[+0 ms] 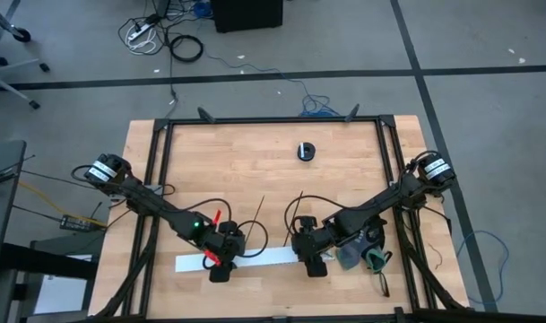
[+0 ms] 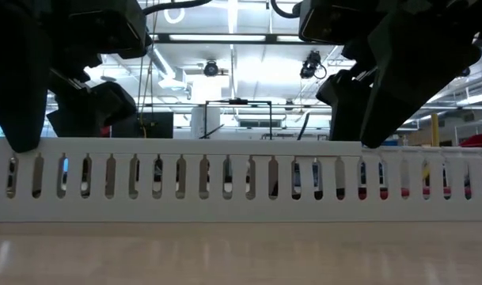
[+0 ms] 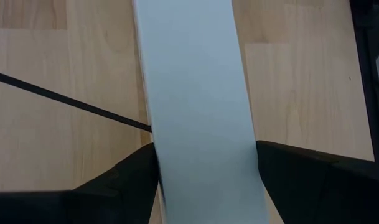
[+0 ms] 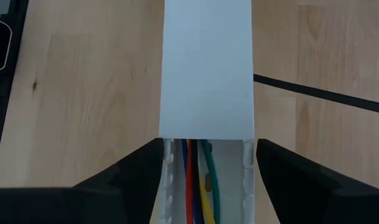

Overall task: Ziptie cables
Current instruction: Close the white cable duct

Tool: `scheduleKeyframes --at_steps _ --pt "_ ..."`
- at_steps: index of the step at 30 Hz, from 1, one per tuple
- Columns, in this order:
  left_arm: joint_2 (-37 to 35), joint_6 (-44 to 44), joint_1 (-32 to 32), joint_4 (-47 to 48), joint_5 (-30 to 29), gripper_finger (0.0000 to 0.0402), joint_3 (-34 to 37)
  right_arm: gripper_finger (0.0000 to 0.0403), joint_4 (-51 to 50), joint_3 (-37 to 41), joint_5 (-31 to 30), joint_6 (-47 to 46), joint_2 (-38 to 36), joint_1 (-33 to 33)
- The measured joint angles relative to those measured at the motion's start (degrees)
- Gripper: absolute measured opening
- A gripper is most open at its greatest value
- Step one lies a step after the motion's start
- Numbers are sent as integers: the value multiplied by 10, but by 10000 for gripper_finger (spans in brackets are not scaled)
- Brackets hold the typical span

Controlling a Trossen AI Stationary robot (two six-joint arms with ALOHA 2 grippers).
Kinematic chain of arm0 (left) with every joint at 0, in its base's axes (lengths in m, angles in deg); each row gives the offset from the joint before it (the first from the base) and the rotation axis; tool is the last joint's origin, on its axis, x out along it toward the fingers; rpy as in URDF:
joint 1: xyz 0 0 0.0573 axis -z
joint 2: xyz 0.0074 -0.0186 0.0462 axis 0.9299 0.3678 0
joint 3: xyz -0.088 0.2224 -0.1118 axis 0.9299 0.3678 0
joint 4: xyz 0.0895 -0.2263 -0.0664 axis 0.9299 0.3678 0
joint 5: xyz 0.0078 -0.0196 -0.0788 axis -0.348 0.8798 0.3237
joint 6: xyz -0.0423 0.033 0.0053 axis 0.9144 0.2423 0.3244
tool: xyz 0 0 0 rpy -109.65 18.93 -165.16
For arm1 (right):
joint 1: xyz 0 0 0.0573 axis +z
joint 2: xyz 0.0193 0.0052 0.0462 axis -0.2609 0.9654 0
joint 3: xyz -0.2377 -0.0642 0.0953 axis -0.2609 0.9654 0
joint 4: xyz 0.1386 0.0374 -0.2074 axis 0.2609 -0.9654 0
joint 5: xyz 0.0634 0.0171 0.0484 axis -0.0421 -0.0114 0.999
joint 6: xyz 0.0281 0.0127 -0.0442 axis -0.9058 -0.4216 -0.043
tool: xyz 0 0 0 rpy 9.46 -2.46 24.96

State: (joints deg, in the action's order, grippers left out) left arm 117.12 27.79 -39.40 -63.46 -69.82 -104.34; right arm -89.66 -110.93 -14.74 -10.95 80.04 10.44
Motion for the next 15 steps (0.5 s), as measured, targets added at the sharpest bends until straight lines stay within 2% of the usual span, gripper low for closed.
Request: scheduleKeyframes --at_steps 15 --pt "0 14 -16 11 6 241 -1 251 6 0 -15 0 0 1"
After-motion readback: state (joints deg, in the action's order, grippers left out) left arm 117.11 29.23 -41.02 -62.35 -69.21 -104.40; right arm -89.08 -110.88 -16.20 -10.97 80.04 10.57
